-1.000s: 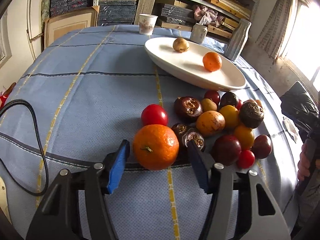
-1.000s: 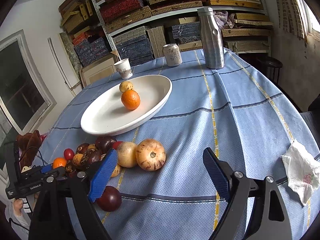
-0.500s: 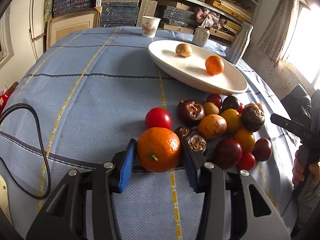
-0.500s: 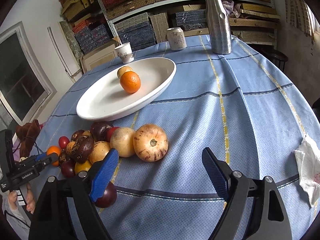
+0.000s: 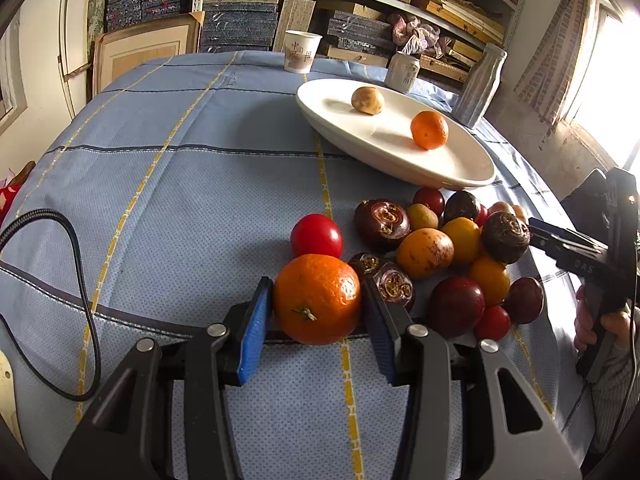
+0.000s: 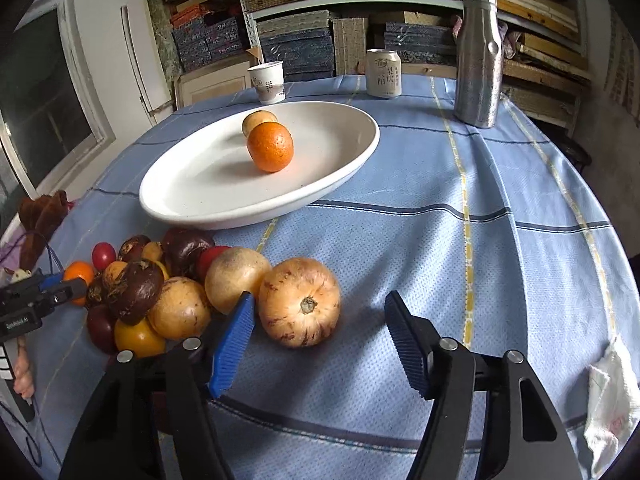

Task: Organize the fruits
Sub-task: 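Grasp a second orange with the left tool while the right tool grasps the pale striped fruit, then lift both fruits onto the white plate and open both tools, then grasp the red tomato with the left tool while the right tool grasps a brown potato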

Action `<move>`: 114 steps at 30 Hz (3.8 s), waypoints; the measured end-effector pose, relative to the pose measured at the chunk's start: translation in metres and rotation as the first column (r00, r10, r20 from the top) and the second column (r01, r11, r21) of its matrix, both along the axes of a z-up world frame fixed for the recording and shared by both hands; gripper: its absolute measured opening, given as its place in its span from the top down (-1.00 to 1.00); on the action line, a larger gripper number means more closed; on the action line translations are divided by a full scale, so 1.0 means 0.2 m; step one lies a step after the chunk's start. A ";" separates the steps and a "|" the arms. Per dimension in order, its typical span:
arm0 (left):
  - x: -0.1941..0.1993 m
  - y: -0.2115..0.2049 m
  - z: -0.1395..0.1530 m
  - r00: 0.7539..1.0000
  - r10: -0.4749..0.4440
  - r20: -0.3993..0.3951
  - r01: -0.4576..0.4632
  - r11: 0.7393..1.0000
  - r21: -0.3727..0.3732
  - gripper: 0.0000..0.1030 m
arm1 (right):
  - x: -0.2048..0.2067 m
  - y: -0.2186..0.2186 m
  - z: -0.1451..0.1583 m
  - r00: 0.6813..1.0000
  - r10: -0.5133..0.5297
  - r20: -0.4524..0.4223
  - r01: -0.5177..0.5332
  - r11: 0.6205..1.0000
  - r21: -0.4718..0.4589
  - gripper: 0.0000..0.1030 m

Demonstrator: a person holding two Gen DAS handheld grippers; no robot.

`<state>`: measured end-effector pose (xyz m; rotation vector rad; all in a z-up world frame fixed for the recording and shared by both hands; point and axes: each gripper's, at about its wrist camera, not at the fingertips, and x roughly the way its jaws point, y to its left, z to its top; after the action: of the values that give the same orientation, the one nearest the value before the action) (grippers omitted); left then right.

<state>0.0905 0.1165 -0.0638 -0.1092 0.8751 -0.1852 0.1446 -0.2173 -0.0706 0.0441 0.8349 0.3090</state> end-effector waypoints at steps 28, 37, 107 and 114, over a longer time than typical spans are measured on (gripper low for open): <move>-0.03 -0.02 0.02 1.000 -0.005 0.030 0.005 1.000 0.001 0.13 | -0.03 -0.13 0.03 0.999 0.008 -0.031 0.000 0.974 0.227 0.19; -0.06 0.01 0.13 0.996 0.012 0.091 -0.011 1.000 -0.009 0.13 | -0.08 -0.18 0.09 0.999 -0.022 0.023 0.015 0.966 0.260 0.19; 0.10 -0.06 0.05 0.996 0.060 0.073 -0.071 0.985 0.159 -0.69 | -0.13 -0.09 0.24 0.976 -0.110 0.190 0.081 0.984 0.157 -0.68; 0.13 -0.05 0.02 0.998 0.051 0.033 -0.055 0.990 0.129 -0.39 | -0.12 -0.08 0.23 0.979 -0.105 0.176 0.079 0.986 0.147 -0.68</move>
<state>0.1173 0.1073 -0.0604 -0.0081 0.8515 -0.0795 0.1201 -0.2336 -0.0248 0.1823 0.6259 0.2793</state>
